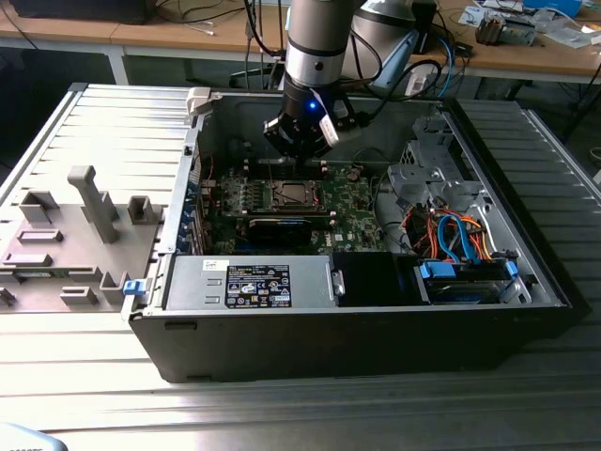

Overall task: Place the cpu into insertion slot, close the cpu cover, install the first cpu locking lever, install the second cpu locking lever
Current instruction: 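Install the first cpu locking lever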

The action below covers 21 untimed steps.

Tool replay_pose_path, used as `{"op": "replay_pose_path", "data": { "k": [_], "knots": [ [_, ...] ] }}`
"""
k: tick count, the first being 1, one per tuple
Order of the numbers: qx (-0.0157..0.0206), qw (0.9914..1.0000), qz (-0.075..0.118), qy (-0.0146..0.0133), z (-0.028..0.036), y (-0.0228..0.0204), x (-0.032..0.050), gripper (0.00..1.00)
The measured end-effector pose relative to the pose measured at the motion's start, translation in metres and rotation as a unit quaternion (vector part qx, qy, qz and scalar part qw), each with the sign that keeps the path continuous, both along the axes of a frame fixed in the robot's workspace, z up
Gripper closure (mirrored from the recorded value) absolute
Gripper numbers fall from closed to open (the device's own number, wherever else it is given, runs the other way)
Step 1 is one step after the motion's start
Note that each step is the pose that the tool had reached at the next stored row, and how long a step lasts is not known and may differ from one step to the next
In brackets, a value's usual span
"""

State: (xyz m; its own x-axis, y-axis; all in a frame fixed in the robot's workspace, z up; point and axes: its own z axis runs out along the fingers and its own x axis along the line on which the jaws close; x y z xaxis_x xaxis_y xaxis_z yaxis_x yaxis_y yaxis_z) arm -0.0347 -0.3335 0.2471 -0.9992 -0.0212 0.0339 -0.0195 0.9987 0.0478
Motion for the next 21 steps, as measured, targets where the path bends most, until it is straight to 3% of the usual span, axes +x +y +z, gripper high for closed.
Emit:
{"op": "replay_pose_path", "data": {
  "k": [21],
  "knots": [
    [-0.0010, 1.00000, 0.000, 0.0000, 0.0053, 0.0002, 0.0006, 0.89]
  ]
}}
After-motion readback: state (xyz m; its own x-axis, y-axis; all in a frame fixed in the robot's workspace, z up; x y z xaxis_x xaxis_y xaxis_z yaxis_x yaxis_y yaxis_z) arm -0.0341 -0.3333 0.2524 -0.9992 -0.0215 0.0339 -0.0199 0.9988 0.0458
